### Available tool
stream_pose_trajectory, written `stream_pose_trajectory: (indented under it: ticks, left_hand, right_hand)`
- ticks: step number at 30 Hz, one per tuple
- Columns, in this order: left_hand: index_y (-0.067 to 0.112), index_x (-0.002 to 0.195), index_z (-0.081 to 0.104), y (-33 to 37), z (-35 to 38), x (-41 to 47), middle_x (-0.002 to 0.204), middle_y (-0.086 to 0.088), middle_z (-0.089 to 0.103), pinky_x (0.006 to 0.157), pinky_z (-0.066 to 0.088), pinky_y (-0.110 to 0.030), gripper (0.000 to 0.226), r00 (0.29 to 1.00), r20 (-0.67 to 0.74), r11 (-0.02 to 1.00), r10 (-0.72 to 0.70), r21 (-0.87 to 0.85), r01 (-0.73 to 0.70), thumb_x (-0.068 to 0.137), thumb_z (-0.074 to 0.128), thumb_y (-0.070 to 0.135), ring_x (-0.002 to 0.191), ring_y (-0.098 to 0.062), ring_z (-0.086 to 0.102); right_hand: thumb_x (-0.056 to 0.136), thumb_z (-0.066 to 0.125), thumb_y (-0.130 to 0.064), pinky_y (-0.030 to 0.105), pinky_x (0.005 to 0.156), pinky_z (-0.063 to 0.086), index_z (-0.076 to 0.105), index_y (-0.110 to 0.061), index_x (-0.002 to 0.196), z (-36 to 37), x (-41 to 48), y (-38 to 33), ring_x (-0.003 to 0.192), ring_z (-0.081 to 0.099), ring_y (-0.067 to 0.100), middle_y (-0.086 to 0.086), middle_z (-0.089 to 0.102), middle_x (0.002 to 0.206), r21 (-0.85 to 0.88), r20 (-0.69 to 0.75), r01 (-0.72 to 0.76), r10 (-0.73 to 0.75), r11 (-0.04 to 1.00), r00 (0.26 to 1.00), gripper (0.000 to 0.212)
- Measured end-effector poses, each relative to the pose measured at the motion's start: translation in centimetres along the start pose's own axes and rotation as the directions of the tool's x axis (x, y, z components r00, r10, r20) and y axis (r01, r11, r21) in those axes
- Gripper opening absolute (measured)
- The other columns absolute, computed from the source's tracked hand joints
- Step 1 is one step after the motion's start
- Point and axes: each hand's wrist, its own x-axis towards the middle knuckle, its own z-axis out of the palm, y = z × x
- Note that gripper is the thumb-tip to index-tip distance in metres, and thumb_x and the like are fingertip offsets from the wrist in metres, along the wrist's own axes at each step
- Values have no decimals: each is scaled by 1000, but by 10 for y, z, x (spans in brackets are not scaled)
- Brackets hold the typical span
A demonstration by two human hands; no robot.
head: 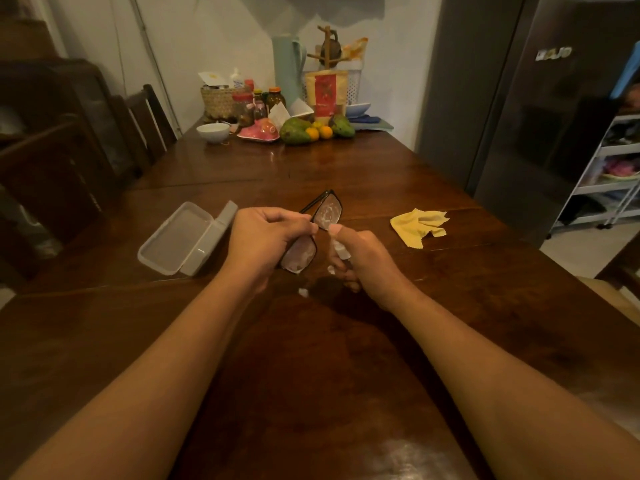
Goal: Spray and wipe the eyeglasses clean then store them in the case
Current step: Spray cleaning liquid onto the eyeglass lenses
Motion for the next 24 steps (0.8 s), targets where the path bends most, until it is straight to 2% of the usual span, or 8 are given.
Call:
stream_pose_trajectory:
  ticks: [5,8,11,14,16,19,21,24]
  left_hand:
    - [18,73,79,-3,-10,2,74,2,76,61,55,-24,8,999,-10,981,36,189,-34,69,83,12,71,-10,71]
    - [22,69,76,-4,-15,5,70,6,74,53,48,-15,13,998,5,950,55,307,-54,71,83,11,66,-7,68]
    - [25,69,75,-7,-19,6,72,5,73,54,47,-18,16,997,36,914,61,400,-70,71,83,11,68,-8,67]
    - [27,69,74,-7,-21,6,71,5,72,55,48,-20,18,998,49,900,48,431,-64,73,82,11,68,-9,66]
    - [26,69,74,-9,-22,7,71,3,72,56,51,-24,18,998,49,897,39,439,-57,74,81,10,67,-12,66]
    - [22,74,77,-13,-23,8,73,1,73,61,54,-26,13,997,67,894,40,444,-66,73,81,10,71,-13,67]
    - [21,78,78,-14,-24,8,79,4,73,67,54,-25,11,995,94,878,41,472,-81,74,80,11,78,-9,66]
    - [20,78,77,-15,-25,9,79,4,73,71,56,-30,10,991,125,877,40,470,-95,74,80,11,81,-10,67]
  right_hand:
    - [87,40,-57,28,53,36,50,-18,61,-29,5,10,48,40,9,-9,45,51,52,-87,5,-1,999,996,48]
    - [78,46,-28,27,55,38,51,-12,71,-43,9,17,52,44,10,-4,46,56,203,-99,55,-35,978,994,18]
    - [75,49,-15,26,67,51,51,-8,79,-49,13,18,61,58,16,6,49,62,265,-104,22,6,964,995,8]
    - [100,47,-16,30,84,47,54,-11,102,-47,18,19,80,68,17,7,66,77,183,-107,-42,62,982,992,8]
    - [106,40,-20,23,82,39,49,-16,116,-45,20,18,89,68,5,0,73,94,117,-119,-83,97,990,988,14]
    - [106,40,-27,29,94,39,44,-28,119,-44,24,19,114,59,14,-4,65,118,71,-125,-110,118,991,985,13]
    - [106,41,-32,33,97,36,43,-35,115,-44,24,18,112,53,10,-10,57,118,-26,-106,-121,118,992,987,10]
    - [105,42,-28,26,82,37,50,-32,108,-46,21,18,99,48,1,-14,52,109,-73,-71,-112,107,991,992,8]
